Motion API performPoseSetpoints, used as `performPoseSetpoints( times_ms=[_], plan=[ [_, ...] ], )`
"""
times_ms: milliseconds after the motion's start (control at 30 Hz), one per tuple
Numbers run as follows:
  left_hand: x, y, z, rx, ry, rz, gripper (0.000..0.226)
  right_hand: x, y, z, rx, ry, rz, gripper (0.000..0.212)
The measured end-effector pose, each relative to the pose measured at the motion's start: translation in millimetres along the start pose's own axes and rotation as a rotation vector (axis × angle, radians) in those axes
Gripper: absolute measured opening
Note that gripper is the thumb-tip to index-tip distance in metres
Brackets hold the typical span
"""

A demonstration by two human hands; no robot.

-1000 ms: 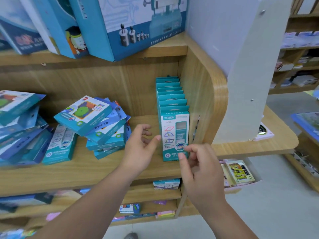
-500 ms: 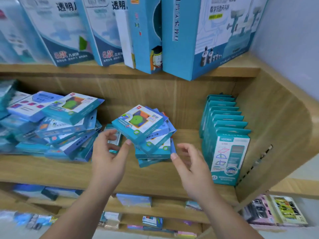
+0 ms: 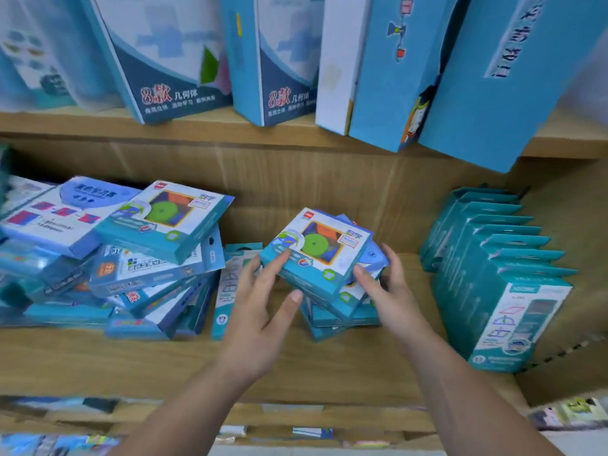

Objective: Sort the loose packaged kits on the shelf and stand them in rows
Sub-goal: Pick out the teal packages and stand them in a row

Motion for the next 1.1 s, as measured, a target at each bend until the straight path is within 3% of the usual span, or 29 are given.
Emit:
performPoseSetpoints(
  times_ms=[267,400,500,633,733,867,1100],
  plan=[
    [1.4,-24.5,-3.1,-0.071,0.08,-0.038,0.056,10.5,54.6,5.6,-0.027,-0.023,0.1,0.061],
    [2.6,-23.7,3.6,-0.157,0.044,-0.105,0.068,6.4,60.1,8.5,-0.012,-0.012,0.11,0.076],
    [7.1,-28.0,2.4,-0.171,0.085,-0.144,0.071,4.9,58.2,9.0,-0.019,0.019,0.1,0.069],
    [26.3,-42.1,-31.2,-0.251,0.063,-0.016,0.051,16.9,56.1,7.7,0.111,-0.089,0.214,0.075],
    [30.7,-40.6,-71.7,-0.47,-0.039,-0.057,0.039,28.6,66.5,13.7,0.051,-0.122,0.161,0.069],
    [23.2,-26.6,-87.6,-0.78,-0.074,-0.167,0.05,31.1,67.2,20.2,0.106,-0.148,0.142,0.084],
    [13.4,-20.3,-75.1,-0.805,-0.203,-0.128,0.046,22.4,61.7,23.2,0.147,-0.169,0.086,0.083]
  ],
)
Point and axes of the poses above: each hand's wrist, its own x-axis away from the middle knuckle, its own y-axis out of the palm, z = x × y, the point moved 5 cm from there along -x, towards the middle knuckle, and after that the axes turned 5 degrees about -y, right-handed, at the moved point
